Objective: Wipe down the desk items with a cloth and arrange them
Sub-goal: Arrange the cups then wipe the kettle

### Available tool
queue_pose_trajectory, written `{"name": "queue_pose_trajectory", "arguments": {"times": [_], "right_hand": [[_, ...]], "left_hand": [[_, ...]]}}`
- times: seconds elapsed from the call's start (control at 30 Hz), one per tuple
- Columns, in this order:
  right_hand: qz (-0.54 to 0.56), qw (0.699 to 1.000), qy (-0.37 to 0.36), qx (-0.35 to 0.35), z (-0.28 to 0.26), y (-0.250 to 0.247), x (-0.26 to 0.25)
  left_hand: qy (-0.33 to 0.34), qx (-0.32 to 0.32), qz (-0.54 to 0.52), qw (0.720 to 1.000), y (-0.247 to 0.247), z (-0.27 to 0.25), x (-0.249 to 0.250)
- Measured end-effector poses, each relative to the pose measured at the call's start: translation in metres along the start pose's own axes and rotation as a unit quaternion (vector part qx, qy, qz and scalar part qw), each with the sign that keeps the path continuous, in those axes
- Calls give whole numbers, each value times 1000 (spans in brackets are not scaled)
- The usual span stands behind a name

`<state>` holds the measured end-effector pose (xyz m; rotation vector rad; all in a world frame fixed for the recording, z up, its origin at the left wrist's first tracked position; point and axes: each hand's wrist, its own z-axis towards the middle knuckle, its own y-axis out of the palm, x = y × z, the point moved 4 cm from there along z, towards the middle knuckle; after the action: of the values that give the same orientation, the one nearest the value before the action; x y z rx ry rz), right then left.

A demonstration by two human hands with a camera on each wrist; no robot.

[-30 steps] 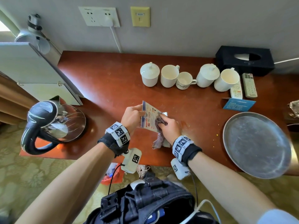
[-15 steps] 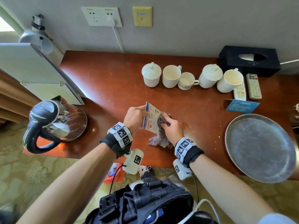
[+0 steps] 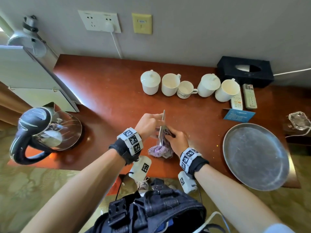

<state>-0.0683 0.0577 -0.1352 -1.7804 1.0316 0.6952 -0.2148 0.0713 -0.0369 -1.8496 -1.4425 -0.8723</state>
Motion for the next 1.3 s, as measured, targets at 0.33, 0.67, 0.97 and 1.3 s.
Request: {"name": "queue_pose_trajectory", "arguments": {"times": [0.33,0.67,0.97,1.3], "right_hand": [[107,991,27,72,-5,-45,-15],[140,960,63,232,-13,-116,-11],[179,924,67,331,-11,-142,-13],[234,901,76,356,-8,-180,3]], "left_hand": [[69,64,205,974,1,16,24],[167,30,446,879,29,57,88],[223,-31,528,819,59,96,118],[240,-32,580,778,108,114,147]]}}
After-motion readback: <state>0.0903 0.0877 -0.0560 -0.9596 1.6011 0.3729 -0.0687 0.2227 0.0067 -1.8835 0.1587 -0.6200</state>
